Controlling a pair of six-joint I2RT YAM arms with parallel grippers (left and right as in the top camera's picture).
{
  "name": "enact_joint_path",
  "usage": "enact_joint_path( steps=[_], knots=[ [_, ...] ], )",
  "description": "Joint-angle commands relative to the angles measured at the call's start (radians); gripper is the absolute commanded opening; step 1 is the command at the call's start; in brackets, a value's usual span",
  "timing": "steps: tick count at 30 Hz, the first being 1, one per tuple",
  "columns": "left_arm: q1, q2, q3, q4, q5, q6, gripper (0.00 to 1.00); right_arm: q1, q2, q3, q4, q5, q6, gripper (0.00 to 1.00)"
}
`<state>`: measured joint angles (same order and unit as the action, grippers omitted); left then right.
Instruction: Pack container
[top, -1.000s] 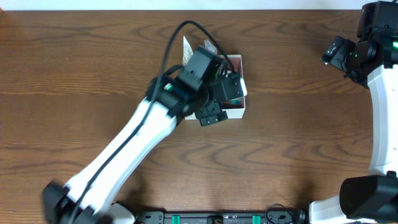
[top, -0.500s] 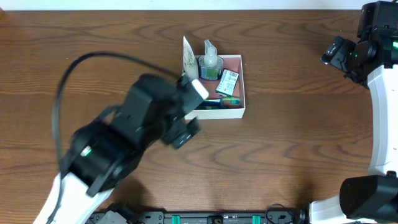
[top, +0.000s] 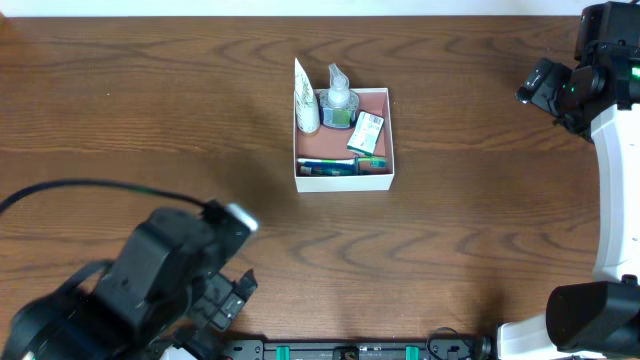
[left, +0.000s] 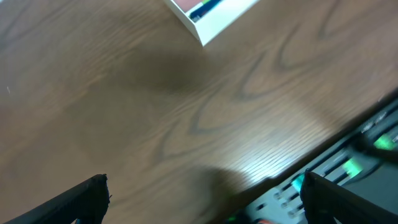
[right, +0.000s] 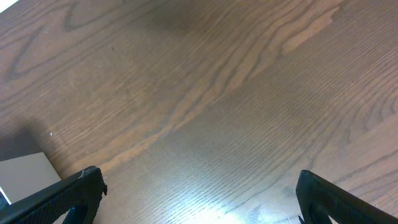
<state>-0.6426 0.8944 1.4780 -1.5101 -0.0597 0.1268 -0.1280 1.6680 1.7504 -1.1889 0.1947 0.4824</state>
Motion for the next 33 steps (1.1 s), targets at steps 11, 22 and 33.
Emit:
enact_joint_path(
  steps=[11,22,33],
  knots=[
    [0.166,-0.258,-0.084,0.167,-0.005,-0.375,0.98,-0.003,0.000,0.002,-0.001,0.003,0.010,0.99],
    [0.547,-0.563,-0.549,0.686,0.089,-0.233,0.98,-0.003,0.000,0.001,-0.001,0.003,0.011,0.99],
    [0.613,-0.734,-1.086,1.401,0.236,-0.108,0.98,-0.003,0.000,0.002,-0.001,0.003,0.010,0.99]
  ],
)
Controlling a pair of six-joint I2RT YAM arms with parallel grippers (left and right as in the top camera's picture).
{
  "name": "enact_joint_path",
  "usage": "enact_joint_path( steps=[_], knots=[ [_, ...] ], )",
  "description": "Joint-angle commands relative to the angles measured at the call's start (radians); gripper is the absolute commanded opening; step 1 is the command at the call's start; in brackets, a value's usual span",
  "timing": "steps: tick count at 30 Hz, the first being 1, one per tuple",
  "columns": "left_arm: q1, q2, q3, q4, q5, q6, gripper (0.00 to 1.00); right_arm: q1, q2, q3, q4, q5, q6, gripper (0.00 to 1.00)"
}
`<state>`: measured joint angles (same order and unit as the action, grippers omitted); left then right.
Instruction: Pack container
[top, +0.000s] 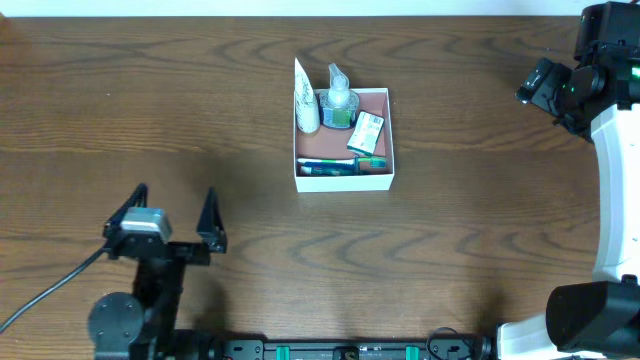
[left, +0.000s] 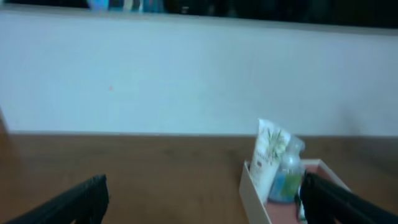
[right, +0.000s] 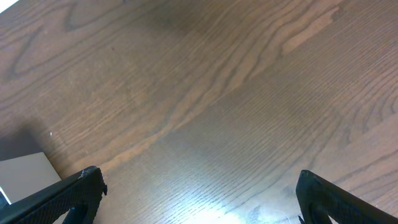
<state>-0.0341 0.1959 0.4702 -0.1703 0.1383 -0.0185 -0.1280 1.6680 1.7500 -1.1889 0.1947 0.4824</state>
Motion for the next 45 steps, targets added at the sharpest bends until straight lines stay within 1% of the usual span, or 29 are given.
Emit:
enact_joint_path(
  steps=[1,4,9,19,21,26,29,34,45],
  knots=[
    [0.005,-0.053,-0.124,0.104,0.038,0.037,0.98,-0.003,0.000,0.002,-0.001,0.003,0.010,0.99],
    [0.005,-0.109,-0.227,0.172,0.038,0.037,0.98,-0.003,0.000,0.002,-0.001,0.003,0.010,0.99],
    [0.004,-0.195,-0.335,0.220,0.040,0.037,0.98,-0.003,0.000,0.002,-0.001,0.003,0.011,0.99],
    [-0.001,-0.194,-0.435,0.239,0.053,0.045,0.98,-0.003,0.000,0.002,-0.001,0.003,0.010,0.99],
    [-0.001,-0.194,-0.463,0.262,0.053,0.045,0.98,-0.003,0.000,0.002,-0.001,0.003,0.010,0.99],
    [-0.002,-0.194,-0.466,0.278,0.052,0.074,0.98,-0.003,0.000,0.002,-0.001,0.003,0.010,0.99],
    [-0.002,-0.194,-0.466,0.249,0.052,0.094,0.98,-0.003,0.000,0.002,-0.001,0.003,0.010,0.99],
    [-0.002,-0.194,-0.466,0.113,0.051,0.093,0.98,-0.003,0.000,0.002,-0.001,0.003,0.011,0.99],
    [-0.002,-0.191,-0.466,0.115,0.041,0.093,0.98,-0.003,0.000,0.002,-0.001,0.003,0.010,0.99]
  ],
)
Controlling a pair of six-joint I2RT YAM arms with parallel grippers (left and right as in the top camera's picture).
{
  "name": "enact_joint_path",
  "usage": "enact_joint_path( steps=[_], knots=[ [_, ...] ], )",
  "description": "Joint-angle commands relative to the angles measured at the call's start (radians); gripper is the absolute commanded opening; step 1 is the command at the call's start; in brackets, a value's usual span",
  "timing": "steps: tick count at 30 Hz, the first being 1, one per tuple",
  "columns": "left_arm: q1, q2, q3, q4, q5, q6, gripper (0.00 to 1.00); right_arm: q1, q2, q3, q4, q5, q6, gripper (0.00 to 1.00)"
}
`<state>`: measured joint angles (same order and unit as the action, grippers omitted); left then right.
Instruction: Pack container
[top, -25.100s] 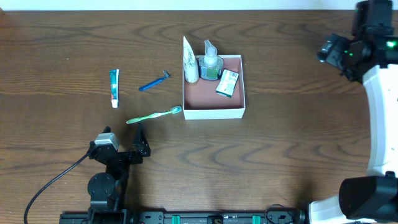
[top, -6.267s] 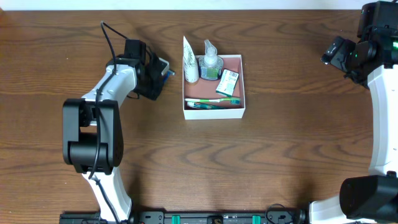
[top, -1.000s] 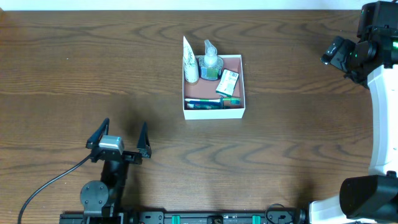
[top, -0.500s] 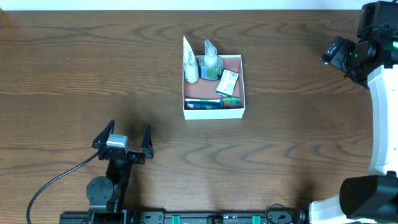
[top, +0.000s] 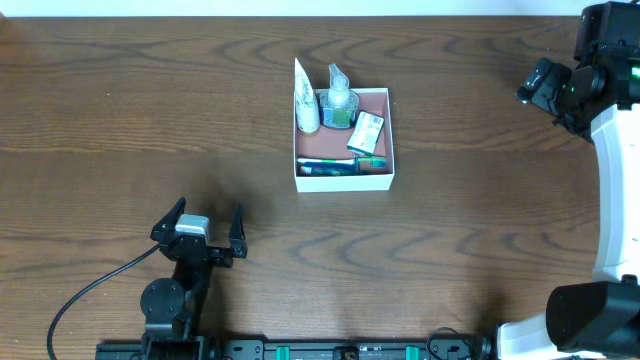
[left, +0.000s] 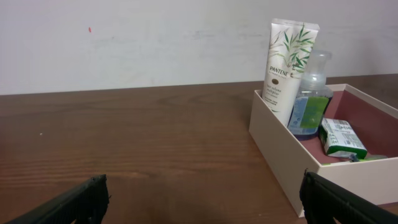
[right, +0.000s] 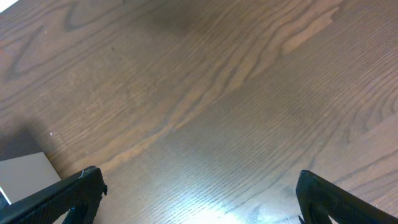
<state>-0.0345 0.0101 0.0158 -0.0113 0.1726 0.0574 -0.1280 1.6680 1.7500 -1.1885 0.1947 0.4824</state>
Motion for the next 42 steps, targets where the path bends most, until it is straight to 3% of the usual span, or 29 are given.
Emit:
enact_joint_path(
  steps=[1,35,42],
  knots=[
    [-0.001,-0.005,-0.012,-0.044,0.007,0.017,0.98,-0.003,0.000,0.002,-0.001,0.003,0.010,0.99],
    [-0.001,-0.005,-0.012,-0.044,0.007,0.017,0.98,-0.003,0.000,0.002,-0.001,0.003,0.010,0.99],
    [-0.001,-0.005,-0.012,-0.044,0.007,0.017,0.98,0.054,-0.108,-0.006,-0.016,0.004,0.010,0.99]
  ],
)
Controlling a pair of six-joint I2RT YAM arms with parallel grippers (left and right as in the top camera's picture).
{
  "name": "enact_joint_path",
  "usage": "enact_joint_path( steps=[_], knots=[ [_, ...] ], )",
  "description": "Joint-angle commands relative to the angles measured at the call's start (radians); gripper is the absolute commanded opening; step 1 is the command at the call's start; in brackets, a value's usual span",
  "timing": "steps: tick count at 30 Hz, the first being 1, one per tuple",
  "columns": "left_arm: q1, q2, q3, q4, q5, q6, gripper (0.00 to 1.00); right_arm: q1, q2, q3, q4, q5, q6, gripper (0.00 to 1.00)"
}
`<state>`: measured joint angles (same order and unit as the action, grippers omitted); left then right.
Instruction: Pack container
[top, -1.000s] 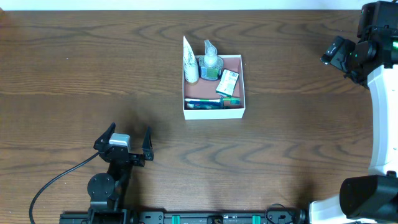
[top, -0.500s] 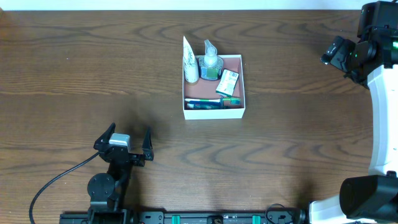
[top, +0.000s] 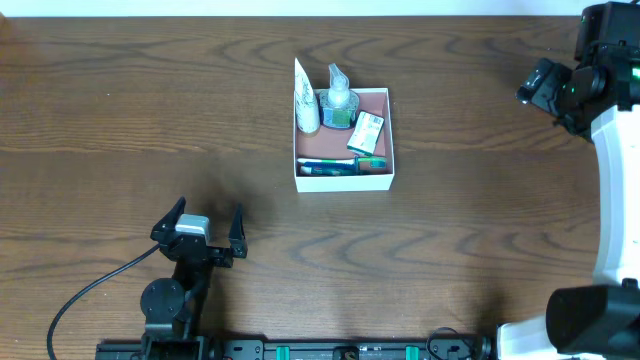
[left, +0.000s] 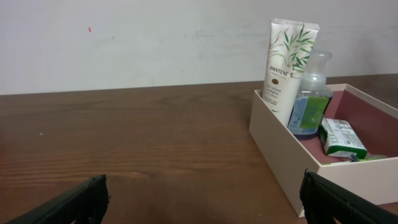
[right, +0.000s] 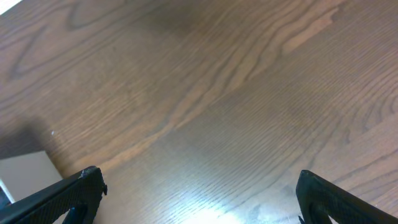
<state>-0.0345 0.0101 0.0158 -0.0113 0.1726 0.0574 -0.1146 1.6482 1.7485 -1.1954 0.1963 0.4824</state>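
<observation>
A white box with a pink floor (top: 390, 135) (left: 292, 168) stands mid-table. In it are a white Pantene tube (top: 306, 100) (left: 283, 68), a clear bottle with blue-green label (top: 339, 100) (left: 309, 102), a green-white packet (top: 366, 131) (left: 340, 138) and a toothbrush (top: 335, 168) along the near wall. My left gripper (top: 203, 229) (left: 200, 202) sits low at the near-left edge, open and empty, facing the box. My right gripper (top: 545, 92) (right: 198, 198) hangs open over bare wood at the far right.
The brown wooden table (top: 150, 120) stretches around the box. A black cable (top: 90, 290) trails from the left arm's base. The white right arm (top: 612, 190) runs along the right edge. A white wall (left: 155, 37) stands behind the table.
At first my left arm loomed large at the near-left, its camera looking down at the wood and the box corner. Then it stood folded low, facing the wall and box. It later sat closer to the base, where it stays. The right arm never moved.
</observation>
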Motion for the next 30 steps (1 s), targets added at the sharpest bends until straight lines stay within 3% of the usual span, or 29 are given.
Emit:
enact_joint_path(
  steps=[1,6,16,25,30],
  knots=[
    [-0.001,-0.005,-0.012,-0.044,0.007,0.017,0.98,0.060,-0.113,-0.013,-0.010,0.014,0.005,0.99],
    [-0.001,-0.005,-0.012,-0.044,0.007,0.017,0.98,0.161,-0.283,-0.142,0.089,0.062,-0.006,0.99],
    [-0.001,-0.005,-0.012,-0.044,0.007,0.017,0.98,0.172,-0.738,-0.786,0.752,-0.141,-0.076,0.99],
    [-0.001,-0.005,-0.012,-0.044,0.007,0.017,0.98,0.170,-1.102,-1.285,1.194,-0.157,-0.098,0.99],
    [-0.001,-0.005,-0.012,-0.044,0.007,0.017,0.98,0.170,-1.266,-1.483,1.328,-0.164,-0.098,0.99]
  ],
)
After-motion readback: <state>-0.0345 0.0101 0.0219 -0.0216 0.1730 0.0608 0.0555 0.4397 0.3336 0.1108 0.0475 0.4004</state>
